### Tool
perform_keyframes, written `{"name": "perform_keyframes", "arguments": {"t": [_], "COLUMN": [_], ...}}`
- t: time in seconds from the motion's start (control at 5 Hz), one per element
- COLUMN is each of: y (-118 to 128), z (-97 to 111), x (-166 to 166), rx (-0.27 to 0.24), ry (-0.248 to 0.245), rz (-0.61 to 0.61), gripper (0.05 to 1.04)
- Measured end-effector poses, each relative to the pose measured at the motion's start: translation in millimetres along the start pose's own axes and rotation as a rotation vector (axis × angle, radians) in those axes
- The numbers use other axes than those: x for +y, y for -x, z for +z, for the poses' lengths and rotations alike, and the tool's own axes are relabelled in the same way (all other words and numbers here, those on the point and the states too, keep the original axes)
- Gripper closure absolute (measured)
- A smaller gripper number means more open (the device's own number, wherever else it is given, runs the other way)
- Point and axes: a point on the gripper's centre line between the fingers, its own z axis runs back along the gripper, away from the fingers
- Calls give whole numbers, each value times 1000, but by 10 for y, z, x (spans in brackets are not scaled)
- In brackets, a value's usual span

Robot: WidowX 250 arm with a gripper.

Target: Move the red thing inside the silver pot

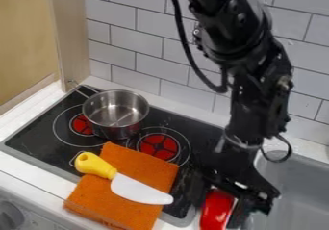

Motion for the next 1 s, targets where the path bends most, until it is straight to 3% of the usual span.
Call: {"name": "perform_keyframes", "arguments": {"t": [0.2, 0.4, 0.6, 0.8, 1.0], "y": [-7, 12, 36, -113, -171], "z": [0, 38, 198, 392, 550], "x": [-2, -2, 40, 224, 489], "rx": [-4, -6, -16, -56, -59], "ry": [1, 3, -4, 33, 15], "rz": [-2, 2, 10, 67, 147], "gripper": [524, 525, 525, 525, 525]}}
